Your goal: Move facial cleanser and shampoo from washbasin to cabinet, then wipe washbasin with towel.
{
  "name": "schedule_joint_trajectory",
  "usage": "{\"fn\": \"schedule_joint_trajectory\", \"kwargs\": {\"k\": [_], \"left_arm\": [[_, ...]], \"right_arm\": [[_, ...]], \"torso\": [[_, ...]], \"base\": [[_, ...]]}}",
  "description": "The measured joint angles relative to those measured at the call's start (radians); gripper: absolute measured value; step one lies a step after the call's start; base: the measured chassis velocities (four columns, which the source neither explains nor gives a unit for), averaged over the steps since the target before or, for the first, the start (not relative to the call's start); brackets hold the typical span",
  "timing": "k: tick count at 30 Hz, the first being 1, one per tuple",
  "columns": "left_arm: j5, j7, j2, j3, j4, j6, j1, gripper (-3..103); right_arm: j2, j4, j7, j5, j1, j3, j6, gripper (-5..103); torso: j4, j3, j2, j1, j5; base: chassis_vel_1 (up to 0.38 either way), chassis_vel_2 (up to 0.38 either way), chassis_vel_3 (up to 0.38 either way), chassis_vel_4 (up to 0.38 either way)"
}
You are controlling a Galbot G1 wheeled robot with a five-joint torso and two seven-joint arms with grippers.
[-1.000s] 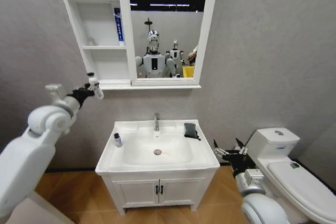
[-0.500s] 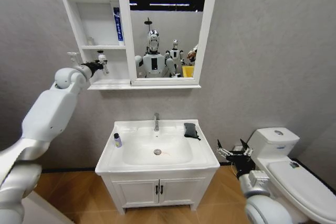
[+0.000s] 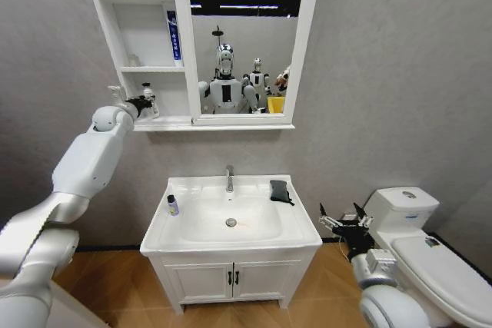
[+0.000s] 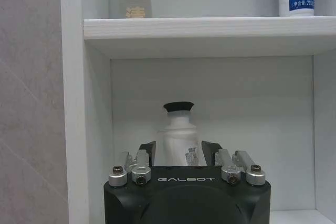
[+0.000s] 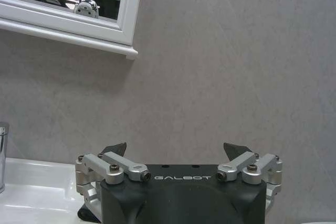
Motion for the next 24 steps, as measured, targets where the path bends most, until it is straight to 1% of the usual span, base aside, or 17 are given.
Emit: {"fn": "schedule_joint_trajectory", "kwargs": {"k": [3,6,8,9,12,13,14,15,16,17,18,19,20,21,22,23,24], "left_arm": [[-0.001,-0.011,-0.011,-0.001,0.001,0.002,0.001,64],[-0.001,-0.014,-0.012,-0.003,0.001,0.002,0.001,69],[-0.001,-0.031,-0.007,-0.024,-0.030,0.004,0.016,80],[-0.001,-0.031,-0.007,-0.024,-0.030,0.004,0.016,80],[-0.006,-0.064,0.020,-0.054,-0.105,0.023,0.059,90],[-0.017,-0.102,0.061,-0.093,-0.201,0.046,0.121,98],[-0.017,-0.102,0.061,-0.093,-0.201,0.046,0.121,98],[-0.031,-0.134,0.106,-0.153,-0.322,0.074,0.210,100],[-0.037,-0.150,0.130,-0.196,-0.390,0.088,0.266,100],[-0.037,-0.150,0.130,-0.196,-0.390,0.088,0.266,100],[-0.060,-0.192,0.175,-0.275,-0.514,0.105,0.380,100],[-0.060,-0.192,0.175,-0.275,-0.514,0.105,0.380,100],[-0.076,-0.224,0.196,-0.314,-0.585,0.110,0.454,100],[-0.100,-0.278,0.216,-0.371,-0.703,0.113,0.594,100],[-0.103,-0.296,0.219,-0.403,-0.774,0.111,0.688,100],[-0.103,-0.296,0.219,-0.403,-0.774,0.111,0.688,100],[-0.090,-0.302,0.211,-0.427,-0.828,0.099,0.775,100]], "right_arm": [[-0.003,0.000,-0.002,0.004,0.000,0.011,0.002,100],[-0.003,-0.001,-0.003,0.005,0.000,0.012,0.002,100],[-0.003,-0.008,-0.006,0.005,0.001,0.013,0.006,100],[-0.003,-0.008,-0.006,0.005,0.001,0.013,0.006,100],[-0.003,-0.011,-0.007,0.004,0.006,0.008,0.007,100],[-0.006,-0.011,-0.007,0.004,0.011,0.005,0.007,100],[-0.006,-0.011,-0.007,0.004,0.011,0.005,0.007,100],[-0.008,-0.011,-0.007,0.004,0.015,0.002,0.007,100],[-0.007,-0.012,-0.007,0.004,0.018,0.001,0.007,100],[-0.007,-0.012,-0.007,0.004,0.018,0.001,0.007,100],[-0.002,-0.017,-0.007,0.003,0.021,0.000,0.007,100],[-0.002,-0.017,-0.007,0.003,0.021,0.000,0.007,100],[0.003,-0.020,-0.007,0.002,0.022,0.001,0.008,100],[0.013,-0.025,-0.010,-0.001,0.022,0.000,0.010,100],[0.019,-0.028,-0.012,-0.003,0.022,0.000,0.012,100],[0.019,-0.028,-0.012,-0.003,0.022,0.000,0.012,100],[0.025,-0.031,-0.015,-0.007,0.022,-0.002,0.014,100]], "torso": [[0.0001,0.000,0.000,0.000,-0.0002],[0.0001,0.000,0.000,0.000,-0.0003],[-0.0001,0.000,0.000,0.000,-0.0001],[-0.0001,0.000,0.000,0.000,-0.0001],[-0.0003,0.000,0.000,0.000,0.0000],[0.0000,0.000,0.000,0.000,-0.0003],[0.0000,0.000,0.000,0.000,-0.0003],[0.0005,0.000,0.000,0.000,-0.0005],[0.0004,0.000,0.000,0.000,-0.0006],[0.0004,0.000,0.000,0.000,-0.0006],[0.0005,0.000,0.000,0.000,-0.0003],[0.0005,0.000,0.000,0.000,-0.0003],[0.0009,0.000,0.000,0.000,0.0001],[0.0010,0.000,0.000,0.000,-0.0001],[0.0011,0.000,0.000,0.000,-0.0010],[0.0011,0.000,0.000,0.000,-0.0010],[0.0009,0.000,0.000,0.000,-0.0006]], "base": [[0.000,0.000,0.000,0.000],[0.000,0.000,0.000,0.000],[0.000,0.000,0.000,0.000],[0.000,0.000,0.000,0.000],[0.000,0.000,0.000,0.000],[0.000,0.000,0.000,0.000],[0.000,0.000,0.000,0.000],[0.000,0.000,0.000,0.000],[0.000,0.000,0.000,0.000],[0.000,0.000,0.000,0.000],[0.000,0.000,0.000,0.000],[0.000,0.000,0.000,0.000],[0.000,0.000,0.000,0.000],[0.000,0.000,0.000,0.000],[0.000,0.000,0.000,0.000],[0.000,0.000,0.000,0.000],[0.000,0.000,0.000,0.000]]}}
